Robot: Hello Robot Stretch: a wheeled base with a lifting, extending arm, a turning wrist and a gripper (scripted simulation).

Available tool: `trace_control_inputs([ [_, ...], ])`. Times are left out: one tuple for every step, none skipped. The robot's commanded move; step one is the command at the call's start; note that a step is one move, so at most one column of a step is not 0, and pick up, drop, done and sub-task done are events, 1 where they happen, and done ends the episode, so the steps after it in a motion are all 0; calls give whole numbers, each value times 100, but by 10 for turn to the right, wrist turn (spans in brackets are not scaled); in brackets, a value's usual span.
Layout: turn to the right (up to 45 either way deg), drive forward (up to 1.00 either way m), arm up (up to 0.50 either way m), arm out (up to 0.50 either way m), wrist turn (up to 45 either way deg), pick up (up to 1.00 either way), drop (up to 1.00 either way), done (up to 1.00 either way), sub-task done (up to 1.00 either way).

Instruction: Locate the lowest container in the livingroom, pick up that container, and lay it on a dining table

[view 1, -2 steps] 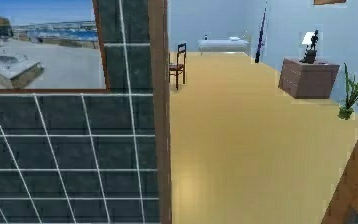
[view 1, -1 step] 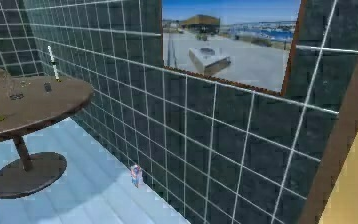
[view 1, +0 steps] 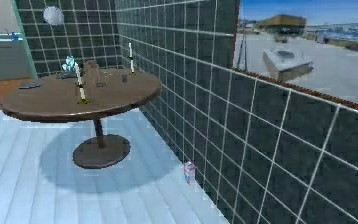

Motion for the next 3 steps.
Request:
trace_control_inputs([
  [0,25,0,0,0,0,0,0,0],
  [-300,0,0,0,0,0,0,0,0],
  [0,90,0,0,0,0,0,0,0],
])
